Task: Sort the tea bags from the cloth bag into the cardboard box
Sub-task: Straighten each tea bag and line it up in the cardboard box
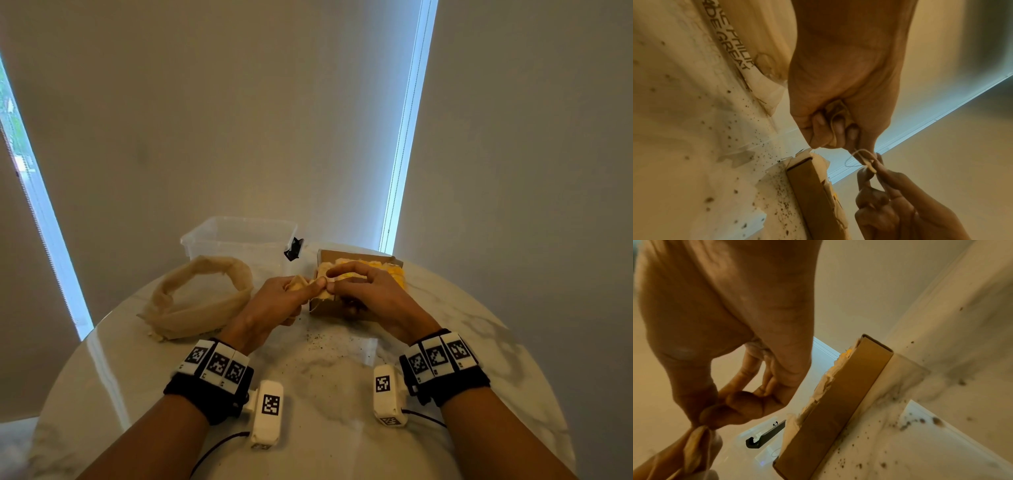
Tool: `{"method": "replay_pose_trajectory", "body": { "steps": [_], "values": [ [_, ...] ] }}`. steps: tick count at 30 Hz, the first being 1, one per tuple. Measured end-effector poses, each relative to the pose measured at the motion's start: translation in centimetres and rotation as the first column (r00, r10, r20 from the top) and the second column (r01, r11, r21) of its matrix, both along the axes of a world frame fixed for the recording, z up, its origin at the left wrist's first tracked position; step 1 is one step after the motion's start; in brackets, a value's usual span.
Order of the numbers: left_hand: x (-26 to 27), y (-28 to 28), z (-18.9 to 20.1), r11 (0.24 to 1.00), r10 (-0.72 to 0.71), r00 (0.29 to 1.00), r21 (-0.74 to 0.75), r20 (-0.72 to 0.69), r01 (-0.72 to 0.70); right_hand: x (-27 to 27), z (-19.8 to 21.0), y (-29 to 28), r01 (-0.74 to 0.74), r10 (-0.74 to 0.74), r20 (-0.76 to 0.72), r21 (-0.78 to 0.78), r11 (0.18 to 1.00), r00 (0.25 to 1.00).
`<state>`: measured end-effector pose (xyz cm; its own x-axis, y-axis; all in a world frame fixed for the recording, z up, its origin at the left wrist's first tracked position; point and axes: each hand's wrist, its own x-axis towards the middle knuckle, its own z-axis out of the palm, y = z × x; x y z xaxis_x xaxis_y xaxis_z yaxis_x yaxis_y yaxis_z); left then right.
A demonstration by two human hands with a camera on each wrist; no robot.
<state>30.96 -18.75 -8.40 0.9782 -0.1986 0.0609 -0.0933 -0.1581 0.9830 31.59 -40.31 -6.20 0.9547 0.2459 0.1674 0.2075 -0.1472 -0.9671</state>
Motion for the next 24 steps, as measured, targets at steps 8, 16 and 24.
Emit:
{"method": "replay_pose_trajectory", "body": {
  "steps": [8,16,24],
  "values": [
    [-0.18,-0.01,0.3,0.983,-0.077,0.984,-0.176,-0.163,0.048,-0.47,0.17,-0.28,-0.044,0.057,0.128,-0.098,0.994,0.99],
    [0.08,0.34,0.52,0.973,-0.057,0.984,-0.228,-0.168,0.017,0.33,-0.31,-0.53,0.082,-0.084,0.117,0.028,0.996,0.99],
    [-0.08,-0.21,-0.1,0.999,-0.006,1.0,-0.049,-0.016,0.005,0.25,-0.46,-0.57,0.106,-0.106,0.189,0.013,0.994,0.976]
  ]
}}
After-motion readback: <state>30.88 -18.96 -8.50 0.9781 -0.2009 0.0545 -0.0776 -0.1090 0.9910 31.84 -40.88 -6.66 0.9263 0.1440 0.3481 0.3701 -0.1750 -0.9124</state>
